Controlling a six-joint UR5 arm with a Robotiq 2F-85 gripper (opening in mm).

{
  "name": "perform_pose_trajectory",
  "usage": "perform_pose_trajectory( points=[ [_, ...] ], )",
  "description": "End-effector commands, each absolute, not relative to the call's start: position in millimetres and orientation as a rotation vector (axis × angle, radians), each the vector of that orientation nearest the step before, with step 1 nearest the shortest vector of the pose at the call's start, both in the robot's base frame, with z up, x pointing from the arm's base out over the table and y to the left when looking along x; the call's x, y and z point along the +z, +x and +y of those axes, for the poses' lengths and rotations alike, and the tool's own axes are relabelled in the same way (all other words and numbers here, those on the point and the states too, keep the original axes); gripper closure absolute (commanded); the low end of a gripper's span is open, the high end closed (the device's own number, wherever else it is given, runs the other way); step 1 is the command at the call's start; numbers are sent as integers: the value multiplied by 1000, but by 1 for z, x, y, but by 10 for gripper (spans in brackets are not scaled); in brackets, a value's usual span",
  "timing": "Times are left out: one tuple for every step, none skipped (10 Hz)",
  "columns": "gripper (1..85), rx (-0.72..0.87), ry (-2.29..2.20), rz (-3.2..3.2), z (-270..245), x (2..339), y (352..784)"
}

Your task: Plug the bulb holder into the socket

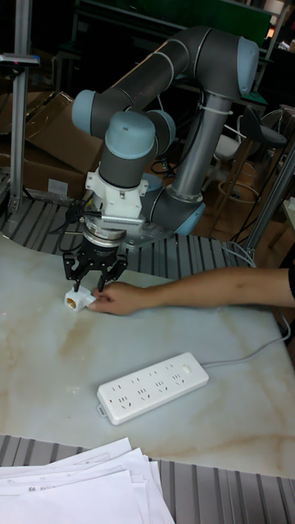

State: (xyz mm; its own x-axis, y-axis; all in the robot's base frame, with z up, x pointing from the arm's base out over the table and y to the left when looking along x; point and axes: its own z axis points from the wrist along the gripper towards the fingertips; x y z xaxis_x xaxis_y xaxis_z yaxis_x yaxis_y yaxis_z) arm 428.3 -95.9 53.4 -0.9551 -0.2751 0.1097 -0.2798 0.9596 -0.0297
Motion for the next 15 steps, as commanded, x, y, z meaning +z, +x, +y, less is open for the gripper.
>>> perform_pose_trajectory(
  points=[
    [333, 47, 430, -3017, -94, 54, 431],
    [333, 11, 415, -3015, -88, 54, 429],
    [333, -12, 414, -3016, -84, 54, 429],
    [333, -21, 414, -3016, -82, 54, 429],
    [330, -67, 396, -3022, -75, 52, 430],
    [327, -138, 382, -3027, -65, 50, 431],
    [303, -192, 376, -3039, -57, 48, 435],
    [293, -221, 368, -3051, -52, 47, 439],
    [293, -213, 358, -3056, -53, 48, 440],
    [293, -229, 340, -3063, -50, 48, 442],
    [293, -250, 329, -3062, -47, 49, 442],
    [293, -247, 327, -3066, -46, 50, 444],
    [293, -247, 317, -3066, -45, 50, 446],
    [293, -237, 305, -3072, -44, 48, 449],
    [293, -248, 282, -3076, -39, 48, 450]
  ],
)
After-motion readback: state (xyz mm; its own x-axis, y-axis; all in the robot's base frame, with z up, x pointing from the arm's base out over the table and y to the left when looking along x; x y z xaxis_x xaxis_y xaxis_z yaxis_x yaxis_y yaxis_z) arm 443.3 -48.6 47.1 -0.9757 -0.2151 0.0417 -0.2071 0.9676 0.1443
